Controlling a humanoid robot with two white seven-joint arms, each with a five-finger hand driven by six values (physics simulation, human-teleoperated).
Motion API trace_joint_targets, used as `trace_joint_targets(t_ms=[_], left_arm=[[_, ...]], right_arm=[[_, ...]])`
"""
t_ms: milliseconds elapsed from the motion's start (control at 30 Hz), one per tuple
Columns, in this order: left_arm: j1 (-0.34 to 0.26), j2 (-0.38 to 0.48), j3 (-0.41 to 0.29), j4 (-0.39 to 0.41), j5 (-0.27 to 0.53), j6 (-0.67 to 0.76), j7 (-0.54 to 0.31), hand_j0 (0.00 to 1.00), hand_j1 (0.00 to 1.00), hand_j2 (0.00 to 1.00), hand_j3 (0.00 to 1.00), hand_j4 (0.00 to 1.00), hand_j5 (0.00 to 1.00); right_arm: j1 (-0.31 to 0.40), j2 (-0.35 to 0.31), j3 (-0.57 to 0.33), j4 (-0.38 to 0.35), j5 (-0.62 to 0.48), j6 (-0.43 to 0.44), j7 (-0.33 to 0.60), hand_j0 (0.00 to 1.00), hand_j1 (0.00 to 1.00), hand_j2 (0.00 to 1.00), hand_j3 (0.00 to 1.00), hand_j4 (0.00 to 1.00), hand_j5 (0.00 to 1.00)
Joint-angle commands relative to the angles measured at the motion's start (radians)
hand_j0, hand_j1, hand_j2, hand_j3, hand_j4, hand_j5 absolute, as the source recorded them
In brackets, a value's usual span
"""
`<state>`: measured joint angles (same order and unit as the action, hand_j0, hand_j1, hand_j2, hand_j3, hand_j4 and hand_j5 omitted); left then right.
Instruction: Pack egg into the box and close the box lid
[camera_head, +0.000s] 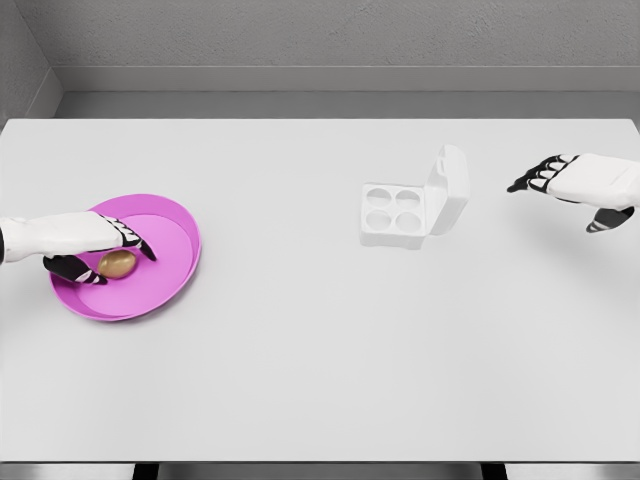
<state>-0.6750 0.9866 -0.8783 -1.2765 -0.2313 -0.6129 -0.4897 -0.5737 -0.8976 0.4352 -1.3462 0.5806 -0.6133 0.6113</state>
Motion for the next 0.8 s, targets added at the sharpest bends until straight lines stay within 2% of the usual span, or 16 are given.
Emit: trace_joint_targets(t_ms=[0,267,467,700,767], left_arm=[[0.002,0.001,0.001,0.000,0.004,0.002,0.000,0.74,0.74,0.74,0.74,0.74,0.74],[0.002,0.001,-0.010,-0.001,0.003,0.002,0.000,0.73,0.73,0.73,0.73,0.73,0.73],[0.002,0.001,-0.011,-0.003,0.003,0.002,-0.003,0.54,0.54,0.54,0.54,0.54,0.54],[0.002,0.001,-0.011,-0.001,0.003,0.002,-0.003,0.44,0.44,0.44,0.44,0.44,0.44],[0.000,0.001,-0.010,-0.001,0.003,0.002,-0.003,0.44,0.44,0.44,0.44,0.44,0.44]], right_arm=[[0.000,-0.001,-0.001,0.001,-0.004,0.002,0.000,1.00,1.00,1.00,1.00,1.00,1.00],[-0.002,-0.001,-0.003,-0.002,-0.004,0.002,0.000,1.00,1.00,1.00,1.00,1.00,1.00],[-0.002,-0.001,-0.001,-0.004,-0.004,0.002,0.000,1.00,1.00,1.00,1.00,1.00,1.00],[-0.002,-0.001,-0.001,-0.002,-0.004,0.002,0.000,1.00,1.00,1.00,1.00,1.00,1.00],[-0.002,-0.001,-0.001,-0.002,-0.004,0.002,0.000,1.00,1.00,1.00,1.00,1.00,1.00]])
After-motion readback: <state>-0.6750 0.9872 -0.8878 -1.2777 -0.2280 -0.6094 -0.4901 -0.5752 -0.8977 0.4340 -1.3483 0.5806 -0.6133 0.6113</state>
